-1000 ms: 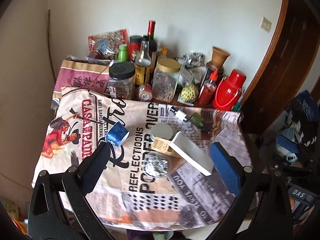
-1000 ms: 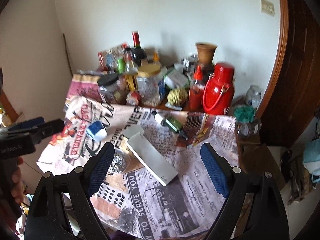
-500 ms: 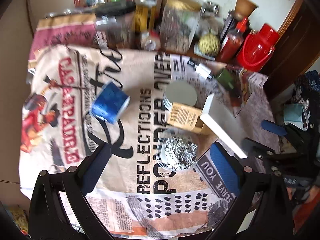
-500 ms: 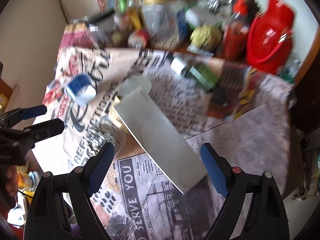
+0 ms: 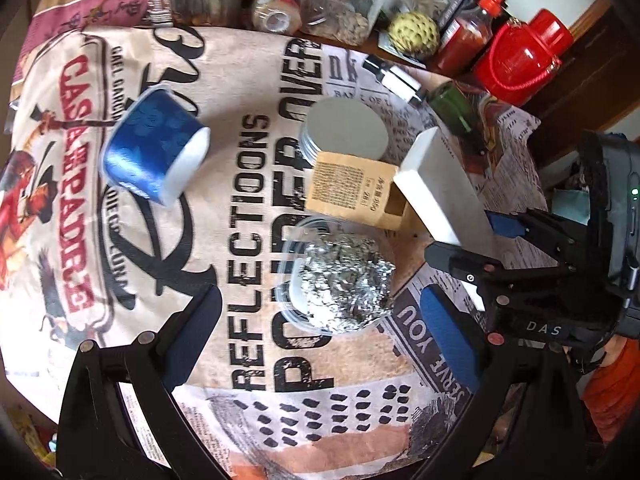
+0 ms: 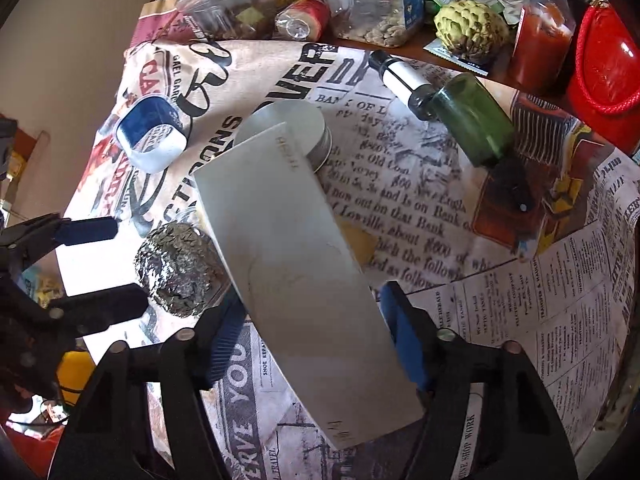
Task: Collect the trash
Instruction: 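Grasp the white box with the right gripper while the left gripper grasps the foil ball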
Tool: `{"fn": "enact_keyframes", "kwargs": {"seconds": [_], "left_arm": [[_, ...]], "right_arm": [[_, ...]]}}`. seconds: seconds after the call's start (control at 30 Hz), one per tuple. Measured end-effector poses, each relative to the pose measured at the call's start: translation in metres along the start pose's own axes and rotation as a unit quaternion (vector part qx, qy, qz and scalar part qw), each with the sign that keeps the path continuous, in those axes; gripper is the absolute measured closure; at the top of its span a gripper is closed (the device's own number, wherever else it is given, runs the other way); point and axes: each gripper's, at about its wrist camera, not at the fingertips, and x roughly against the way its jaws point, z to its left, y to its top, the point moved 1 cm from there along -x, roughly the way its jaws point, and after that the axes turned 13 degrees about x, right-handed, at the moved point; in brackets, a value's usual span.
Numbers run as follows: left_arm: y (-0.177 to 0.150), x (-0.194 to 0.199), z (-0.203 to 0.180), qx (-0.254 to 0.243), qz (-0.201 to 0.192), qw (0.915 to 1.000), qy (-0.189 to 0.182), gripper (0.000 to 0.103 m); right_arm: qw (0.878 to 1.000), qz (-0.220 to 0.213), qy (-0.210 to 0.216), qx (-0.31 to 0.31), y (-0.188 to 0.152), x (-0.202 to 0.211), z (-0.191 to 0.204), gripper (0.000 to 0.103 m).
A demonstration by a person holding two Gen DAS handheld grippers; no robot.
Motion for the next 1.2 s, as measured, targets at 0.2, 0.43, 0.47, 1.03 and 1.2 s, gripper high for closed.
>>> {"fn": "enact_keyframes", "kwargs": {"seconds": [0.2, 0.43, 0.47, 1.03, 1.2], "left_arm": [[-0.001, -0.012, -0.011, -0.025, 0.011, 0.9996, -0.003, 0.011], [-0.002, -0.027, -0.017, -0.028, 0.02, 0.9993, 0.012, 0.019], [-0.002, -0.028, -0.018, -0.027, 0.019, 0.9994, 0.013, 0.022], [-0.01, 0.006, -0.033, -0.005, -0.033, 0.9992, 0.021, 0.054], [-0.017, 0.05, -0.047, -0.014, -0.079, 0.9967, 0.014, 0.054]], "right_arm": [[1.0, -0.016, -0.006, -0.003, -0.009, 0.011, 0.004, 0.05], [0.998, -0.031, -0.035, -0.047, -0.024, 0.038, 0.004, 0.051], [0.997, -0.036, -0.042, -0.053, -0.026, 0.042, 0.005, 0.052], [0.978, -0.107, -0.099, -0.149, -0.062, 0.125, -0.002, 0.053], [0.974, -0.139, -0.114, -0.141, -0.074, 0.156, -0.002, 0.053]]}}
